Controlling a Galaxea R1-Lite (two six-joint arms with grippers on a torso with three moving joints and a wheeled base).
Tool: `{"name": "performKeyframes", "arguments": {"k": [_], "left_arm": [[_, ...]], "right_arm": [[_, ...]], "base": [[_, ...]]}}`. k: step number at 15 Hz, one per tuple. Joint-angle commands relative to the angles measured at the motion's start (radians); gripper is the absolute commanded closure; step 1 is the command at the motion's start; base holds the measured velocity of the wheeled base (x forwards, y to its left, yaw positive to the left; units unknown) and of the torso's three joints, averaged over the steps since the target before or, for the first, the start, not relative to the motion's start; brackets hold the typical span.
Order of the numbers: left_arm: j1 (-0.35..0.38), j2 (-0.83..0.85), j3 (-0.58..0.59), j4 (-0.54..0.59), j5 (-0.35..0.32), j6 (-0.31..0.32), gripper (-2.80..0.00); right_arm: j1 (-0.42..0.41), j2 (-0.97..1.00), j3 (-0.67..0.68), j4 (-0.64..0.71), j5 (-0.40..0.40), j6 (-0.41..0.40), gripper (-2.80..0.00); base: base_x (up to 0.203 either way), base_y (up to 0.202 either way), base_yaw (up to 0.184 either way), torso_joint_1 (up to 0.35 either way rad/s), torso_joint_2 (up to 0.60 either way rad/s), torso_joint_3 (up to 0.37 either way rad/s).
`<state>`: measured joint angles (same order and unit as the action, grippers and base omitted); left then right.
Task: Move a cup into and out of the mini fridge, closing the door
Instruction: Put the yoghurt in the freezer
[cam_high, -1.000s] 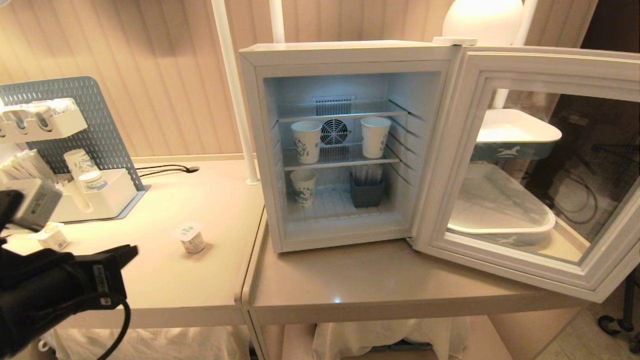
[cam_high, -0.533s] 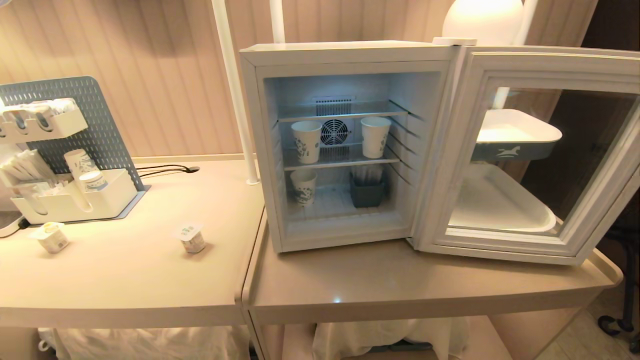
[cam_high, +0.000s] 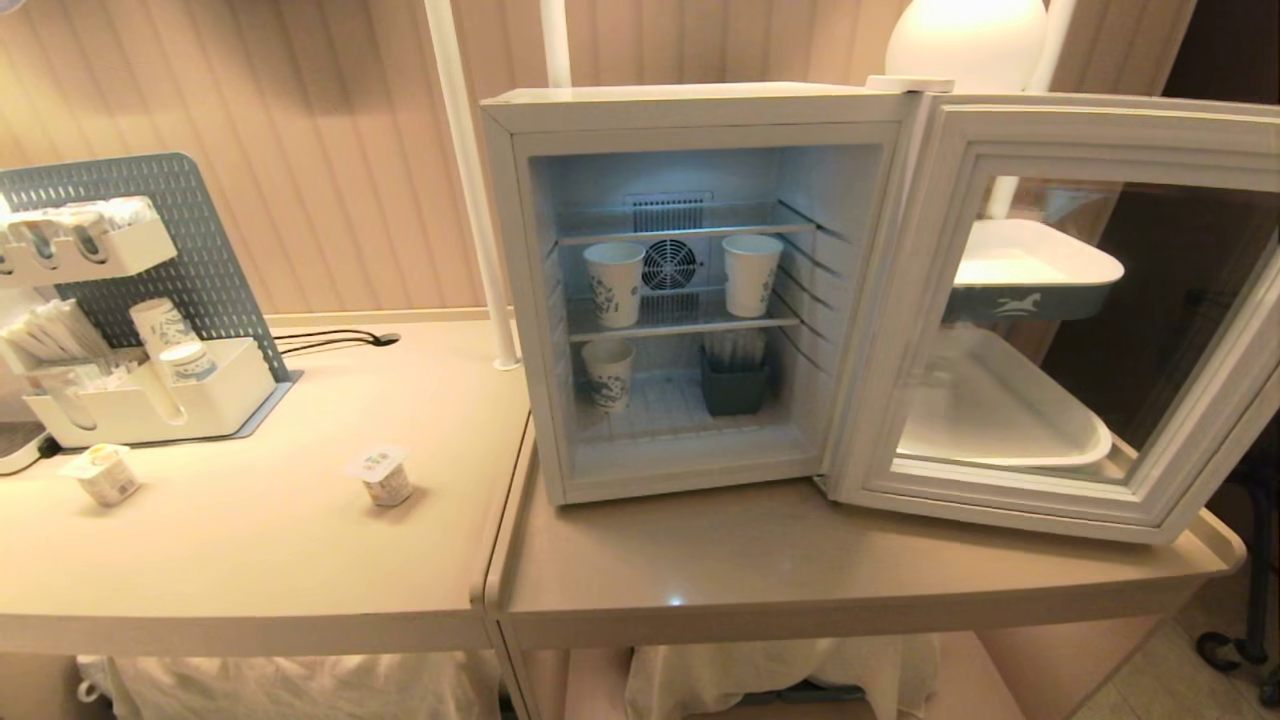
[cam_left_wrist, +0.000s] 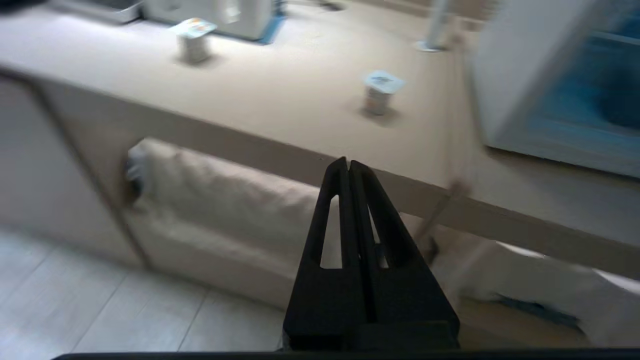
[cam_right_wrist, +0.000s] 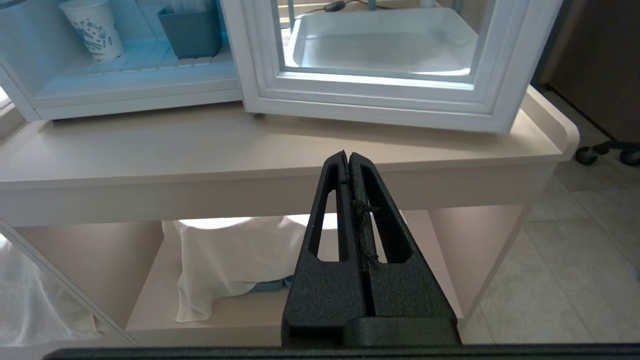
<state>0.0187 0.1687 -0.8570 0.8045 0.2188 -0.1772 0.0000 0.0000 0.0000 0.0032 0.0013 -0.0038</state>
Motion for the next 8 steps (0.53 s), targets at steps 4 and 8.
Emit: {"name": "performKeyframes", "arguments": {"k": [4, 8], "left_arm": [[-0.017, -0.169, 0.277, -0.221, -0.244, 0.043, 0.0], [-0.019, -0.168, 0.773, -0.803, -0.195, 0.162, 0.0]], "right_arm": [[0.0, 0.0, 0.0, 0.0, 0.0, -0.001, 0.0], [0.0, 0.0, 0.0, 0.0, 0.0, -0.001, 0.0]], "base": [[0.0, 0.0, 0.0, 0.0, 0.0, 0.0], [0.0, 0.0, 0.0, 0.0, 0.0, 0.0]]}}
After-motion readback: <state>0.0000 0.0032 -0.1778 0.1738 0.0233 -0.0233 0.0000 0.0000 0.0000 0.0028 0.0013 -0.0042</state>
